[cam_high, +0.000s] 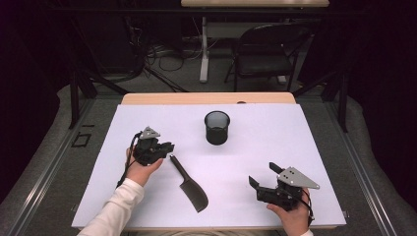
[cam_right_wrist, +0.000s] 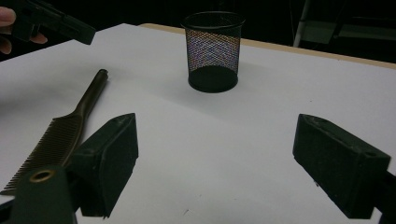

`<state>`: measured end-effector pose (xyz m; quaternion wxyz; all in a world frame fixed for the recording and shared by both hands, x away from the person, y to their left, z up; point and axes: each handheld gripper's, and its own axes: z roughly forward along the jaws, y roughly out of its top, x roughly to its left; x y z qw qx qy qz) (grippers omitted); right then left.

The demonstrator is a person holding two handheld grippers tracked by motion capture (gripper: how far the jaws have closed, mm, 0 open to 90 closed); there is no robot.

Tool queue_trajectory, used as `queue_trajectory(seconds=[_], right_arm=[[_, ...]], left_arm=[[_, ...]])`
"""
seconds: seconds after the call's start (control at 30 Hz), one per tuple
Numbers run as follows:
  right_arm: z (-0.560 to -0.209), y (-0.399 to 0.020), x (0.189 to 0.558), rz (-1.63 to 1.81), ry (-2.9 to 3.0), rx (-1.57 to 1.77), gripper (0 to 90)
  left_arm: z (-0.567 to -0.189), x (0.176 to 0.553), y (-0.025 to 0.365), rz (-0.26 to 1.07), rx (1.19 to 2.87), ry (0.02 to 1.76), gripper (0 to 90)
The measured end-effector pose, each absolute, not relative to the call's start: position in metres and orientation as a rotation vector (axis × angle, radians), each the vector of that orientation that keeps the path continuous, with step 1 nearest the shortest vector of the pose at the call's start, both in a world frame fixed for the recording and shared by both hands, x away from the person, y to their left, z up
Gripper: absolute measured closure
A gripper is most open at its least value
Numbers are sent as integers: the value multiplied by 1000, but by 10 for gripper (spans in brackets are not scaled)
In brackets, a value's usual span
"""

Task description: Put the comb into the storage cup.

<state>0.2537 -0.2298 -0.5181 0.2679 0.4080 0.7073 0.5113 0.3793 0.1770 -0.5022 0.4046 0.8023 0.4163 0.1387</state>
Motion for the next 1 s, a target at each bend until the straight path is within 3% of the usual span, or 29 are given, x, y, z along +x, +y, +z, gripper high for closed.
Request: queue_trajectory(seconds=[0.37, 1.0], right_arm=[[-519, -230, 254, 1382, 1908, 1098, 142], [-519, -229, 254, 1386, 1908, 1096, 142]], left_arm=[[-512, 381, 166, 339, 2060, 1051, 895], [-530, 387, 153, 313, 2128, 1064, 900]])
